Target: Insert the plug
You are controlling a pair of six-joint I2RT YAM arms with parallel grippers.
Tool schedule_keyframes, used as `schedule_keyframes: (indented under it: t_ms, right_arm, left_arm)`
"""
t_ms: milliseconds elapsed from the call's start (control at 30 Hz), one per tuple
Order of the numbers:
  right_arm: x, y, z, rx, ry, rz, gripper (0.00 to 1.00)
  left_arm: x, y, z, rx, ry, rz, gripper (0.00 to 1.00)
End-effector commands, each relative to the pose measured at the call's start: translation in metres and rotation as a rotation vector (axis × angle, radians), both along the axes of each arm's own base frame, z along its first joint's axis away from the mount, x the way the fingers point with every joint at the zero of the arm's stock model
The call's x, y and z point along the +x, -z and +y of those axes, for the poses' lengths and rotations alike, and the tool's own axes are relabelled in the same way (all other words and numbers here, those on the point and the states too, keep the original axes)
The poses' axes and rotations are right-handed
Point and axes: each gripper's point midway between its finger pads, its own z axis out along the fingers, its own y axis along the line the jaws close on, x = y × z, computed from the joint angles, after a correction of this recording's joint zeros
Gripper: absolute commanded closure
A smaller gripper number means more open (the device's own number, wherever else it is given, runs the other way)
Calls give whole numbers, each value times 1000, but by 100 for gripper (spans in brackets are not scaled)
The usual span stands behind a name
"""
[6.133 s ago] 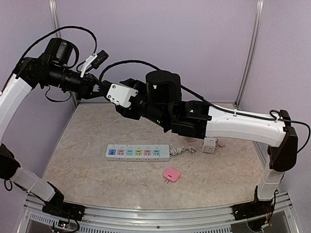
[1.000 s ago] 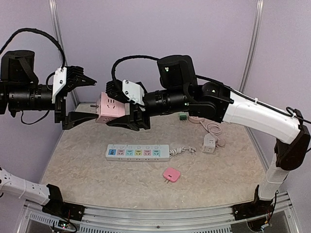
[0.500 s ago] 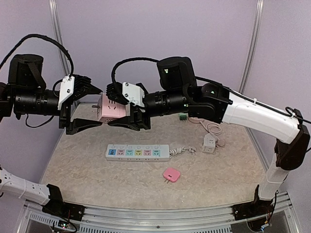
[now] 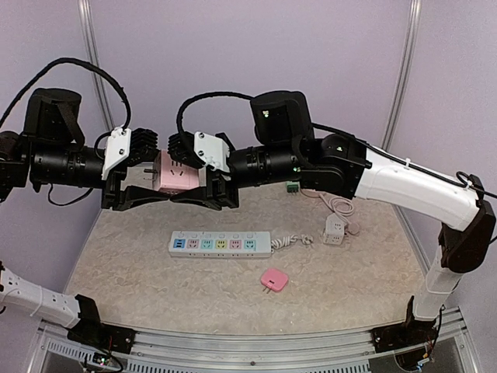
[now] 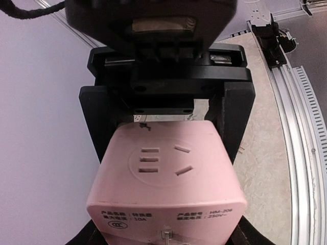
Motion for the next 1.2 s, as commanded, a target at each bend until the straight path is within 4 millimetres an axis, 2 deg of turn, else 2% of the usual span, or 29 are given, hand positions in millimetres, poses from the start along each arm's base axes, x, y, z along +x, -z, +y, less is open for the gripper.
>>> schedule_keyframes:
  t_ms: [0, 133, 267, 367, 400, 467, 600, 700, 800, 867, 933, 1033, 1167]
  right_arm:
    - [-6, -31, -5, 79, -1, -26, 100]
    - [-3, -28, -6, 71, 17, -29, 100]
    - [0, -24, -6, 61, 34, -24, 98]
    - [4, -24, -6, 64, 60, -3, 36]
    - [5, -24, -6, 66, 71, 7, 20]
    - [7, -29, -9, 81, 92, 32, 2]
    - [2, -39, -16, 105, 73, 111, 1]
    - [-10, -53, -24, 145, -7, 243, 0]
    - [-22, -69, -31, 178, -128, 367, 0]
    - [-24, -75, -31, 186, -162, 429, 0]
    - [-21, -75, -25, 171, -155, 471, 0]
    - [-18, -63, -13, 125, -157, 513, 0]
    - [-25, -52, 2, 84, -229, 611, 0]
  left_arm:
    - [-6, 1, 0, 2, 24, -1, 75]
    - [-5, 0, 3, 5, 17, -19, 100]
    - [-4, -4, 5, -1, 12, -45, 100]
    - [1, -9, 7, -10, -7, -96, 100]
    - [4, -12, 8, -16, -20, -121, 100]
    - [9, -17, 12, -19, -33, -185, 100]
    - [13, -29, 21, -60, -45, -385, 100]
    - [7, -26, 29, -67, -4, -588, 100]
    - [-9, -32, 36, -107, 45, -777, 100]
    - [-15, -33, 36, -124, 66, -845, 100]
    - [-20, -36, 36, -148, 75, -888, 100]
    - [-24, -34, 34, -153, 91, -939, 100]
    - [-25, -32, 30, -166, 96, -944, 100]
